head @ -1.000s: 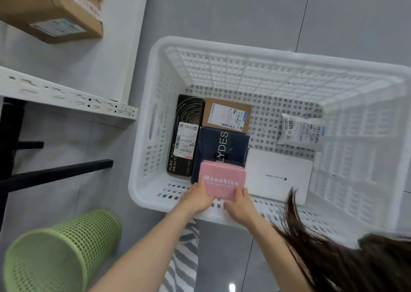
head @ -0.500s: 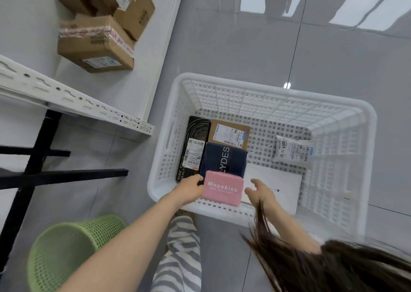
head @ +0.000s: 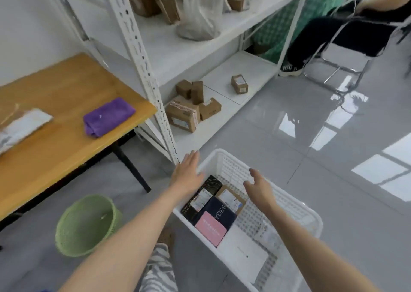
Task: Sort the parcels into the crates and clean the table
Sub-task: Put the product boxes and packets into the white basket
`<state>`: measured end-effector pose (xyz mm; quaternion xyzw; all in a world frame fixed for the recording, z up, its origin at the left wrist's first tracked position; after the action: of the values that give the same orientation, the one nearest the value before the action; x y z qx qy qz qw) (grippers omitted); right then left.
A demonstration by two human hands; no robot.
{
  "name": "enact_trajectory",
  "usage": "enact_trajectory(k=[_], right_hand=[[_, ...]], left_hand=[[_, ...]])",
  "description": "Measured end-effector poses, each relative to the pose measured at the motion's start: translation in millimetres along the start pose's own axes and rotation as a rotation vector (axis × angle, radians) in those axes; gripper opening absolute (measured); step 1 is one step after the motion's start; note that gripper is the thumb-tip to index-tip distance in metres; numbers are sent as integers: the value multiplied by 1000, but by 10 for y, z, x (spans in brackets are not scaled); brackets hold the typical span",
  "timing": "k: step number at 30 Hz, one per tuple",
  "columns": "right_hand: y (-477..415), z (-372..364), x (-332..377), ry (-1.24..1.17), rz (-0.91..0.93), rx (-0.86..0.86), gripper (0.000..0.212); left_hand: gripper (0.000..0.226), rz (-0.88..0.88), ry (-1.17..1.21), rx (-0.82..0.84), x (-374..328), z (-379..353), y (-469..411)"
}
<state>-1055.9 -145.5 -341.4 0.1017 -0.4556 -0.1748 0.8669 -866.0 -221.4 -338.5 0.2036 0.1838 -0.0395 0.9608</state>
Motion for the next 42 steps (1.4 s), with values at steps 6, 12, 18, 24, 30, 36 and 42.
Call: enact_trajectory(k=[6,12,18,24,30,36,42], right_hand=[[359,209,1103,62,209,73,50],[582,-252,2475,85,456,168,51],[742,-1246,3451,107,571,301,52],[930,-2283,4207,113,598,376,51],[769,-3073,4513,208,558,450,53],[488,-3586,4540,280,465,594,54],[-243,-3947,4522,315,324,697,58]], left_hand=[[65,79,58,-196,66,958,683],[62,231,184,-438,928,2162,1264],[61,416,165,-444,2132,2692,1782],[63,592,236,-280,3483,2867,2278],[62,653,187,-182,4319,3068,2508],[61,680,212,-59,4850,3022,2265],[60,716,287,100,5041,2838,1680]])
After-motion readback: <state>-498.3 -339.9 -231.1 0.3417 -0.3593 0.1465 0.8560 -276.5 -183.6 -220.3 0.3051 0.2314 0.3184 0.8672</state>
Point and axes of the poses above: each hand's wrist, its own y-axis away from the middle knuckle, its own z-axis out of the back of the hand, x = y × z, the point moved 6 cm from there along -y, towards the middle knuckle, and after that the axes turned 9 degrees about z, right-handed, at the moved point
